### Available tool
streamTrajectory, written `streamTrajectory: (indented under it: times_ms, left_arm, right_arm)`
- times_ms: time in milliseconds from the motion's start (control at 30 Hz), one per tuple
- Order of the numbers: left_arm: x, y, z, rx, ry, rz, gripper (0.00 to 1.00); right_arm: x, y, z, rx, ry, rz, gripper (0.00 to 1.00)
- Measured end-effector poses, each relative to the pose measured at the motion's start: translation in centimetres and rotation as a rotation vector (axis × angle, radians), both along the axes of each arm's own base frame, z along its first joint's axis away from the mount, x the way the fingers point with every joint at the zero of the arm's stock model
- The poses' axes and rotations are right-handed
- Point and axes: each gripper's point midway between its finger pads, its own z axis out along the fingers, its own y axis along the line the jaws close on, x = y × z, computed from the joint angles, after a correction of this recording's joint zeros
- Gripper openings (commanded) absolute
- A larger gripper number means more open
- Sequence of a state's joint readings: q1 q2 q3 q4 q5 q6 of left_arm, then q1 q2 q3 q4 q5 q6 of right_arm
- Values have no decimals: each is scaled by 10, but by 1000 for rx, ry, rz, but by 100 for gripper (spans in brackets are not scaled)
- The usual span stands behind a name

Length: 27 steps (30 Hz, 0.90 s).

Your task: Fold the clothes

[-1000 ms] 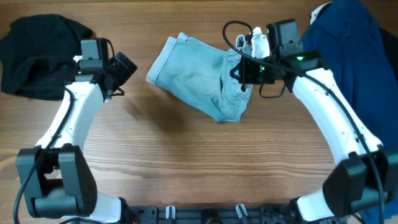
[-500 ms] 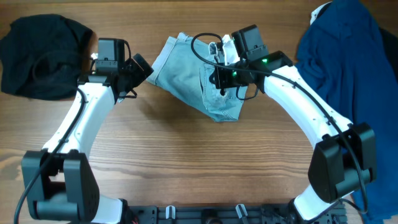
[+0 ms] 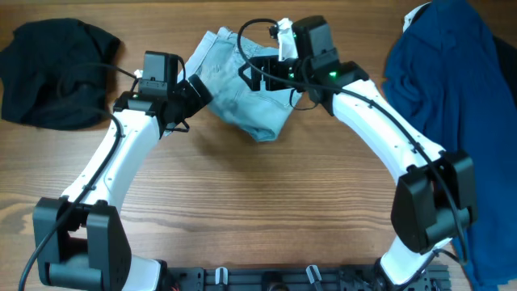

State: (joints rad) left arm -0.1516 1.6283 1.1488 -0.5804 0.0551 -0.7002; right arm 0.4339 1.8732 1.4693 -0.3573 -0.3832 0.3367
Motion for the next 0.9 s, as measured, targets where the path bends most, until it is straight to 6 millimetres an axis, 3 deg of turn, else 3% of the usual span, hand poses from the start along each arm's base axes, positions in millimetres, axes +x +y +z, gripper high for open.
streamTrajectory:
  times_ms: [233, 567, 733, 900]
  left_arm:
    - [-1, -1, 0, -5, 4, -3, 100]
    - [1, -18, 3, -27, -16, -46, 100]
    - [0, -21, 3, -43, -13, -56, 100]
    - [-1, -22, 3, -44, -10, -57, 100]
  right_arm:
    - [-11, -9, -22, -46, 102, -25, 100]
    - [-7, -83, -54, -56, 321, -189, 100]
    - [-8, -76, -86, -18, 412, -177, 100]
    - [-4, -69, -99, 34, 471, -211, 100]
